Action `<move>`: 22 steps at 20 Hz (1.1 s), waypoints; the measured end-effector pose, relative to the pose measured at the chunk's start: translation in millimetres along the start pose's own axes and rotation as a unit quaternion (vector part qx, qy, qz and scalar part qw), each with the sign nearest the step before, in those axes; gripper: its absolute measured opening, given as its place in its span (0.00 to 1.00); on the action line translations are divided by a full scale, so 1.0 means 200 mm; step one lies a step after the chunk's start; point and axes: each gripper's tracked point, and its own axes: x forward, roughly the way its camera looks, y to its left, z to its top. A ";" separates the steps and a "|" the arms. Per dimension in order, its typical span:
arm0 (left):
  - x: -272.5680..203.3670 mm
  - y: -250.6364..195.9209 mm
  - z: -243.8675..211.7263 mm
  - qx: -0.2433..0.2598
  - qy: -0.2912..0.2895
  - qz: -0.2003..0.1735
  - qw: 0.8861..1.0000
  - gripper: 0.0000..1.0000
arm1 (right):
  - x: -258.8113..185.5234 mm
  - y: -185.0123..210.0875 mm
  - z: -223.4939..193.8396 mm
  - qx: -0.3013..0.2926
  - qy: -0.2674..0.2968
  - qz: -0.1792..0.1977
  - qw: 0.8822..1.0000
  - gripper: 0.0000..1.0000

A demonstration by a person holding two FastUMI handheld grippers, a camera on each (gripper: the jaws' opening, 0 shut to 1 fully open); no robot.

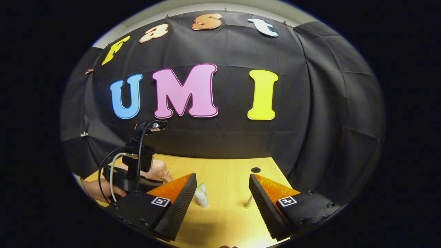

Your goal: First open the suitcase, pack the skin care products into it, and then close the suitcase.

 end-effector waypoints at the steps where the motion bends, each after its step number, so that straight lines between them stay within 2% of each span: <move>1: 0.05 0.03 -0.01 0.001 0.009 0.016 1.000 0.96 | 0.00 -0.01 -0.03 -0.005 0.005 0.000 1.000 0.97; 2: 0.09 0.04 -0.02 0.005 0.015 0.024 1.000 0.96 | 0.00 -0.03 -0.06 -0.007 0.012 0.000 1.000 0.97; 3: 0.12 0.05 -0.03 0.009 0.022 0.029 0.999 0.88 | 0.00 -0.03 -0.08 -0.007 0.019 0.000 1.000 0.97; 4: 0.16 0.07 -0.05 0.011 0.036 0.048 0.998 0.83 | 0.00 -0.03 -0.11 -0.006 0.028 0.001 1.000 0.97; 6: 0.23 0.13 -0.10 0.021 0.061 0.091 0.994 0.79 | 0.01 -0.02 -0.15 0.003 0.042 0.004 0.999 0.97; 8: 0.29 0.15 -0.18 0.007 0.089 0.112 0.990 0.72 | 0.02 -0.02 -0.17 0.011 0.048 0.004 0.999 0.97; 10: 0.34 0.19 -0.24 -0.019 0.112 0.124 0.986 0.54 | 0.02 -0.02 -0.18 0.005 0.049 0.004 0.999 0.97; 11: 0.35 0.19 -0.21 -0.024 0.098 0.112 0.989 0.36 | 0.02 -0.02 -0.18 0.002 0.049 0.004 0.999 0.97; 12: 0.32 0.18 -0.18 -0.032 0.083 0.102 0.991 0.36 | 0.02 -0.02 -0.18 0.000 0.051 0.005 0.999 0.97; 13: 0.30 0.17 -0.14 -0.028 0.072 0.098 0.992 0.24 | 0.01 -0.02 -0.18 0.000 0.052 0.005 0.999 0.97; 15: 0.22 0.16 -0.06 -0.012 0.056 0.092 0.994 0.19 | 0.02 -0.03 -0.20 0.001 0.056 0.003 0.998 0.97; 16: 0.18 0.16 -0.01 -0.008 0.043 0.091 0.995 0.21 | 0.02 -0.03 -0.20 0.003 0.057 0.002 0.998 0.97; 17: 0.12 0.18 0.06 -0.013 0.027 0.085 0.996 0.16 | 0.02 -0.03 -0.19 0.004 0.057 0.000 0.998 0.97; 19: -0.04 0.18 0.20 -0.023 -0.006 0.052 0.998 0.14 | 0.03 -0.01 -0.17 0.006 0.059 0.001 0.998 0.97; 22: -0.34 0.34 0.44 0.006 -0.055 0.050 0.997 0.14 | 0.02 0.09 -0.14 0.003 0.052 0.018 0.998 0.97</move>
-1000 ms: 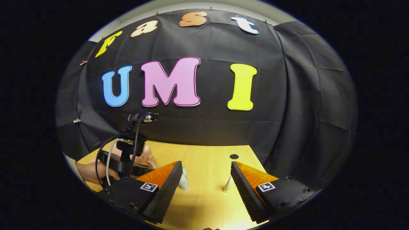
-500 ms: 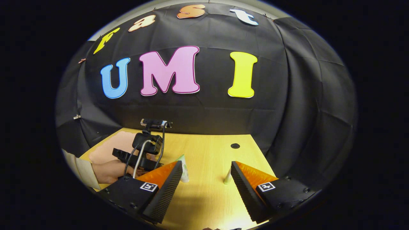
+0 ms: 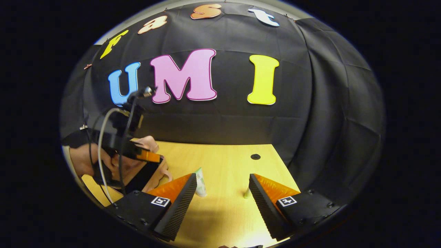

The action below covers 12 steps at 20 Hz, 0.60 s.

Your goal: First open the suitcase, pack the skin care products into it, and then close the suitcase.

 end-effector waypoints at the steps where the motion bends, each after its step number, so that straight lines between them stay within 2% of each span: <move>1: -0.09 0.09 0.09 0.001 -0.017 0.004 1.000 0.14 | 0.00 0.03 0.00 -0.004 0.000 0.006 1.000 0.97; 4: -0.33 0.46 0.29 0.003 -0.057 0.022 0.998 0.14 | 0.01 0.13 0.02 0.011 0.005 0.021 1.000 0.97; 7: -0.48 1.06 0.34 0.027 -0.072 0.098 0.992 0.14 | 0.01 0.21 0.03 0.019 0.007 0.024 1.000 0.97; 10: -0.56 1.68 0.27 0.046 -0.072 0.189 0.978 0.14 | 0.01 0.23 0.03 0.009 0.011 0.015 1.000 0.97; 12: -0.52 2.00 0.19 0.033 -0.062 0.210 0.975 0.12 | 0.02 0.24 0.01 0.010 0.020 0.007 1.000 0.97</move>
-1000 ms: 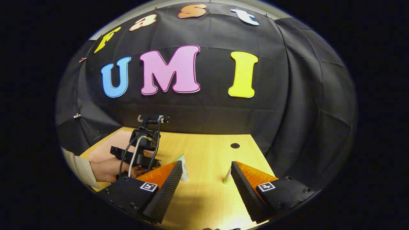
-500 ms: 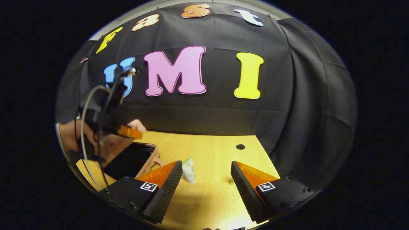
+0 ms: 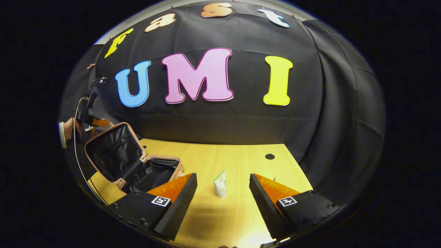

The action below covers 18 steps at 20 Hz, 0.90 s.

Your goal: First open the suitcase, pack the skin care products into it, and then close the suitcase.

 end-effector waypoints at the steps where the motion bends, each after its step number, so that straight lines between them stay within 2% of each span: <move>1: 0.09 0.08 -0.08 -0.017 0.013 0.001 1.000 0.13 | 0.01 0.02 -0.02 0.000 0.004 -0.005 1.000 0.97; 5: 0.36 0.25 -0.41 -0.093 0.051 -0.019 0.994 0.13 | 0.06 0.05 -0.04 -0.008 0.009 -0.030 0.999 0.97; 9: 0.54 0.37 -0.72 -0.160 0.093 -0.032 0.982 0.13 | 0.11 0.10 -0.12 -0.003 0.023 -0.036 0.999 0.98; 11: 0.59 0.40 -0.86 -0.174 0.114 -0.025 0.978 0.13 | 0.12 0.08 -0.15 -0.010 0.021 -0.049 0.999 0.97; 14: 0.67 0.38 -1.00 -0.168 0.130 0.005 0.977 0.14 | 0.15 0.07 -0.27 -0.027 0.057 -0.052 0.997 0.97; 16: 0.67 0.45 -1.07 -0.160 0.138 0.055 0.976 0.28 | 0.18 0.09 -0.30 -0.048 0.071 -0.048 0.995 0.97; 17: 0.64 0.47 -1.08 -0.163 0.135 0.072 0.975 0.38 | 0.19 0.12 -0.29 -0.048 0.070 -0.045 0.995 0.97; 18: 0.60 0.49 -1.07 -0.170 0.126 0.077 0.974 0.42 | 0.19 0.15 -0.28 -0.039 0.070 -0.041 0.996 0.97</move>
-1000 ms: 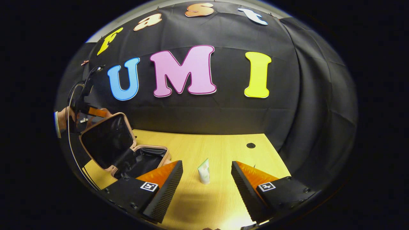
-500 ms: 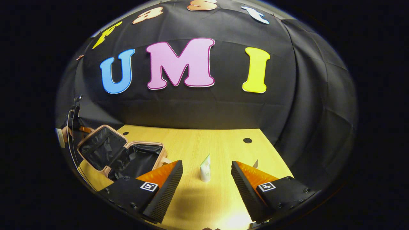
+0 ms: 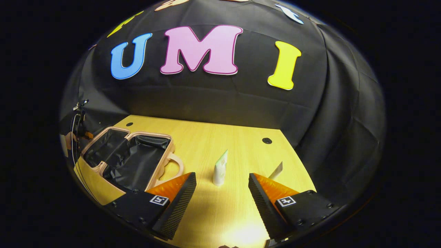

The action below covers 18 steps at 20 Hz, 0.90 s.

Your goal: First open the suitcase, pack the skin care products into it, and then close the suitcase.

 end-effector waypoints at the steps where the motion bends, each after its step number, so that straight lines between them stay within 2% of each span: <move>1: -0.06 0.02 0.03 -0.005 -0.017 0.001 1.000 0.57 | 0.00 0.03 0.01 0.009 -0.002 0.005 1.000 0.97; 2: -0.14 0.04 0.07 -0.002 -0.044 0.004 0.999 0.58 | 0.00 0.05 0.02 0.013 -0.003 0.007 1.000 0.97; 3: -0.22 0.06 0.13 0.009 -0.071 0.009 0.997 0.82 | 0.00 0.06 0.04 0.012 -0.007 0.008 1.000 0.97; 5: -0.41 0.08 0.22 0.037 -0.121 0.024 0.992 0.98 | -0.01 0.07 0.08 0.009 -0.019 0.008 1.000 0.97; 7: -0.65 0.05 0.30 0.045 -0.161 0.027 0.986 0.98 | -0.03 0.06 0.13 0.013 -0.036 0.004 0.999 0.97; 12: -1.23 -0.20 0.39 0.061 -0.232 0.000 0.971 0.98 | -0.09 -0.03 0.25 0.038 -0.071 -0.007 0.997 0.97; 15: -1.51 -0.50 0.34 0.070 -0.243 -0.038 0.967 0.98 | -0.13 -0.12 0.27 0.049 -0.079 -0.015 0.996 0.97; 18: -1.61 -0.90 0.19 0.061 -0.237 -0.094 0.965 0.98 | -0.16 -0.24 0.27 0.044 -0.091 -0.026 0.995 0.97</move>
